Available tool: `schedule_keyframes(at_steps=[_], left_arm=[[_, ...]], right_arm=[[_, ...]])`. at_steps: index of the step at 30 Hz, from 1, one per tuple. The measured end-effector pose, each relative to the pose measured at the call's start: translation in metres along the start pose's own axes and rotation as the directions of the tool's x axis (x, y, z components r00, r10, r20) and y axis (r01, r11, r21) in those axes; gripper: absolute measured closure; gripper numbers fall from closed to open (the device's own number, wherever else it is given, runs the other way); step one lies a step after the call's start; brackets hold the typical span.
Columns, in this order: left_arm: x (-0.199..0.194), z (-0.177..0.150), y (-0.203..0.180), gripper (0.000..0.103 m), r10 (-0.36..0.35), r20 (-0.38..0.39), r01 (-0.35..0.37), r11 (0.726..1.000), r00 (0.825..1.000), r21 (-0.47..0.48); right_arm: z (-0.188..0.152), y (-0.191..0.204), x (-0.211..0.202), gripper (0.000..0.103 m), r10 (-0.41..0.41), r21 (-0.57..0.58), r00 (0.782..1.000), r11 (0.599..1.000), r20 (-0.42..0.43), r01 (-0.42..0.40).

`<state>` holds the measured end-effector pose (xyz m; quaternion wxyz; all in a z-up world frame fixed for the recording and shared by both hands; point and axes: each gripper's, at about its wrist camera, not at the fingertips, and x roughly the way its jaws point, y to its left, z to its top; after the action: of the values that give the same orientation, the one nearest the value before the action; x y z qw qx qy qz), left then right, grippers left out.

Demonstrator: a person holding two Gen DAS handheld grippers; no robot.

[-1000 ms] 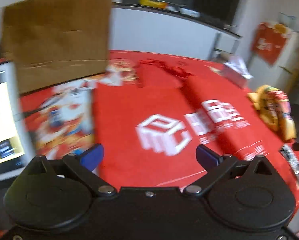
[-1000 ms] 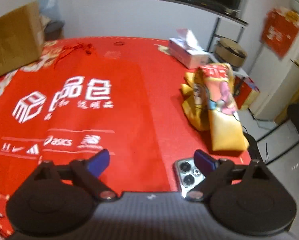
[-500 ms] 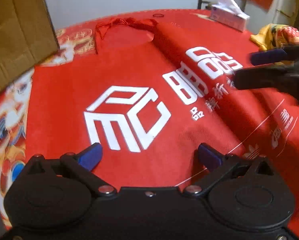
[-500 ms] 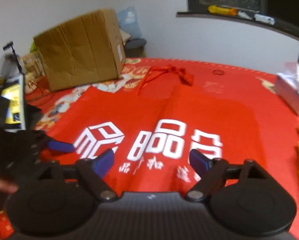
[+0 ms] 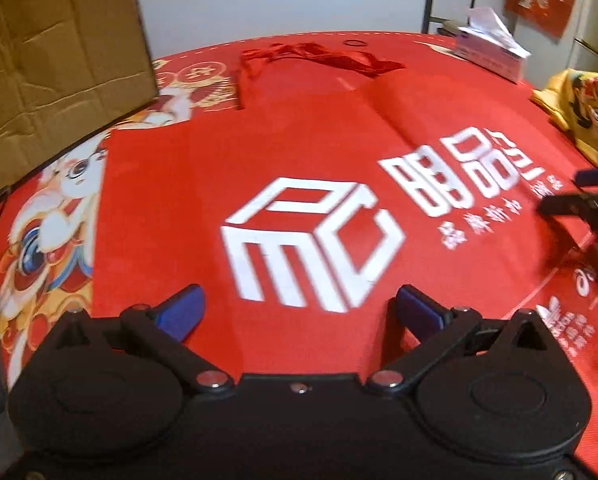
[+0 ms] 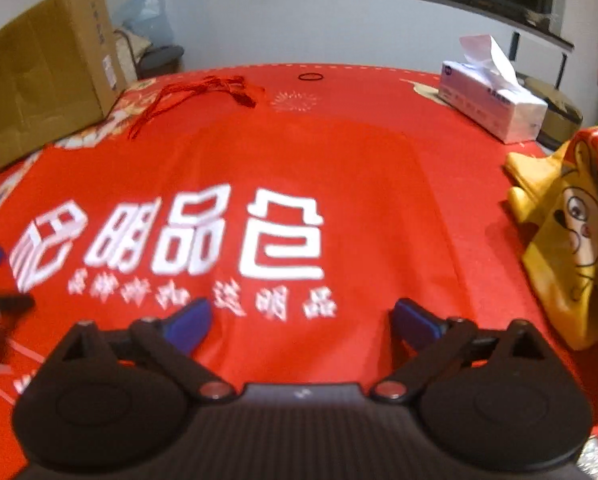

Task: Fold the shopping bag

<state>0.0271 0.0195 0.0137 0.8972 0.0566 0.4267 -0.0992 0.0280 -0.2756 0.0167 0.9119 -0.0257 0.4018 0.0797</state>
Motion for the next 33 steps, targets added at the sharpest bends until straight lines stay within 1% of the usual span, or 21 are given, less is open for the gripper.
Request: schedule_keyframes(at_steps=[2, 4, 6, 7, 9, 11, 12, 14, 15, 17, 18, 19, 20, 23, 27, 30, 33], left_arm=[[0.000, 0.002, 0.004, 0.000, -0.001, -0.008, 0.001, 1.000, 1.000, 0.004], [0.001, 0.005, 0.005, 0.000, -0.002, -0.019, 0.002, 1.000, 1.000, 0.007], [0.000, 0.007, 0.006, 0.000, 0.008, -0.042, -0.008, 1.000, 0.999, -0.001], [-0.004, 0.007, 0.005, 0.001, 0.012, -0.048, -0.012, 1.000, 0.999, -0.001], [-0.015, 0.004, 0.000, 0.002, 0.003, -0.034, -0.003, 1.000, 0.999, 0.022], [-0.028, -0.001, -0.010, 0.002, -0.024, -0.010, 0.025, 0.997, 1.000, 0.067], [-0.033, -0.002, -0.016, 0.001, -0.032, 0.000, 0.032, 0.996, 0.999, 0.083], [-0.041, -0.003, -0.026, 0.001, -0.047, 0.020, 0.045, 0.994, 0.999, 0.102], [-0.042, -0.003, -0.030, 0.000, -0.055, 0.020, 0.052, 0.993, 0.998, 0.105], [-0.042, -0.003, -0.039, 0.000, -0.064, 0.005, 0.063, 0.991, 0.998, 0.116], [-0.041, -0.004, -0.043, 0.000, -0.067, -0.001, 0.066, 0.990, 0.998, 0.122], [-0.041, -0.005, -0.045, 0.000, -0.066, -0.005, 0.066, 0.990, 0.998, 0.128], [-0.040, -0.007, -0.047, 0.000, -0.065, -0.009, 0.066, 0.989, 0.998, 0.134], [-0.038, -0.010, -0.046, 0.000, -0.047, -0.014, 0.048, 0.989, 0.999, 0.138], [-0.035, -0.008, -0.031, 0.000, 0.004, -0.009, -0.003, 0.996, 1.000, 0.090], [-0.031, -0.006, -0.021, 0.000, 0.024, -0.014, -0.023, 0.998, 1.000, 0.060], [-0.024, -0.007, -0.017, 0.000, 0.040, -0.025, -0.038, 0.998, 0.999, 0.044]], right_arm=[[-0.002, 0.003, 0.000, 0.001, -0.014, -0.018, 1.000, 1.000, 0.000, 0.014], [-0.001, 0.006, 0.000, 0.001, -0.027, -0.008, 1.000, 1.000, 0.004, 0.027], [0.004, 0.014, 0.001, 0.003, -0.041, 0.004, 0.999, 0.999, 0.001, 0.041], [0.004, 0.015, -0.006, 0.005, -0.031, 0.011, 0.999, 0.999, 0.018, 0.031], [0.000, 0.019, -0.035, 0.005, 0.039, 0.001, 0.997, 0.999, 0.074, -0.040], [-0.007, 0.029, -0.054, 0.004, 0.117, -0.057, 0.991, 0.992, 0.059, -0.113], [-0.014, 0.038, -0.063, 0.004, 0.141, -0.114, 0.989, 0.984, 0.037, -0.136], [-0.029, 0.053, -0.071, 0.004, 0.137, -0.204, 0.990, 0.969, -0.014, -0.137], [-0.039, 0.060, -0.070, 0.004, 0.131, -0.238, 0.990, 0.961, -0.059, -0.141], [-0.052, 0.065, -0.062, 0.001, 0.116, -0.222, 0.989, 0.966, -0.091, -0.134], [-0.059, 0.068, -0.058, 0.001, 0.110, -0.212, 0.988, 0.968, -0.106, -0.130], [-0.060, 0.066, -0.055, 0.001, 0.115, -0.162, 0.988, 0.978, -0.098, -0.130], [-0.060, 0.068, -0.053, 0.001, 0.102, -0.150, 0.991, 0.982, -0.081, -0.113], [-0.056, 0.077, -0.049, 0.001, 0.079, -0.116, 0.995, 0.990, -0.066, -0.086], [-0.051, 0.087, -0.038, 0.001, 0.043, -0.072, 0.999, 0.996, -0.024, -0.045], [-0.044, 0.094, -0.026, 0.001, 0.012, -0.032, 1.000, 0.999, 0.010, -0.012], [-0.036, 0.096, -0.018, 0.001, 0.003, -0.022, 1.000, 1.000, 0.021, -0.002]])
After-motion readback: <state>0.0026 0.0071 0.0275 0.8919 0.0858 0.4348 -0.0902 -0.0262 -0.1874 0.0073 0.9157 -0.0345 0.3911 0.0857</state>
